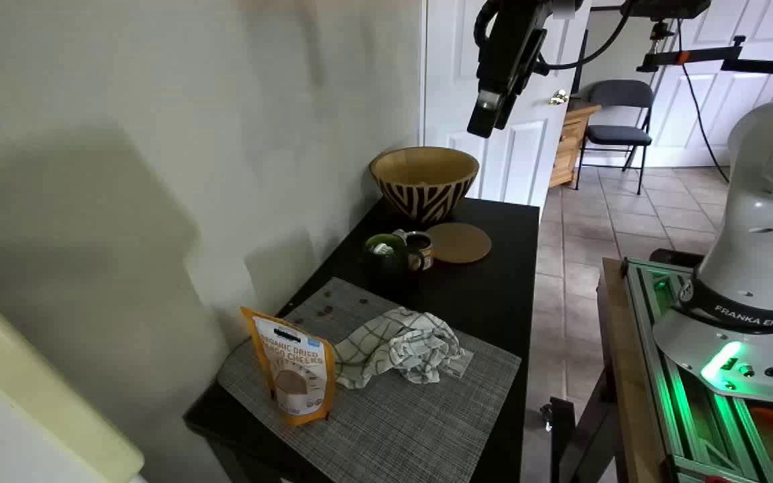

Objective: Move the brush forward

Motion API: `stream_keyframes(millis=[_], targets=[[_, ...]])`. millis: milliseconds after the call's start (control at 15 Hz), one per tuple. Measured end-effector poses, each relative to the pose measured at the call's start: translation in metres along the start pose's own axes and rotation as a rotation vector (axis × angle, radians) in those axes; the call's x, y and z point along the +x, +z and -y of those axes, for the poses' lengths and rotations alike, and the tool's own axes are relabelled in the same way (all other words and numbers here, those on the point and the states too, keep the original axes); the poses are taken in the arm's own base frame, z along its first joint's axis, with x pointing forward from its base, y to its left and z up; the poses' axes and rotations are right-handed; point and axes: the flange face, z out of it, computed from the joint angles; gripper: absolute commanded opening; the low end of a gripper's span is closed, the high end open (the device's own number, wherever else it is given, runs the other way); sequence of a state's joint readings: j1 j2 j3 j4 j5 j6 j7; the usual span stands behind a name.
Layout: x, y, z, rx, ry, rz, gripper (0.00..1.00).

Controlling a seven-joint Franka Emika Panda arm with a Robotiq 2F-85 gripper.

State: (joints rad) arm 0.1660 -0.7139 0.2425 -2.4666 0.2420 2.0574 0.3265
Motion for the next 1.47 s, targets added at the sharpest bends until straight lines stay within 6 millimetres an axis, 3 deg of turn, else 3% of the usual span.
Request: stream_keyframes(millis=[600, 800, 1000, 1467], targets=[[0.000, 0.000, 0.000, 0.000, 0.000, -0.001, 1.00], [0.009, 0.000, -0.016, 0.001, 0.041, -0.022, 1.00], [0.024, 0.012, -0.058, 0.008, 0.088, -0.081, 1.00], [0.030, 0.090, -0.190, -0.021, 0.227, 0.041, 1.00]])
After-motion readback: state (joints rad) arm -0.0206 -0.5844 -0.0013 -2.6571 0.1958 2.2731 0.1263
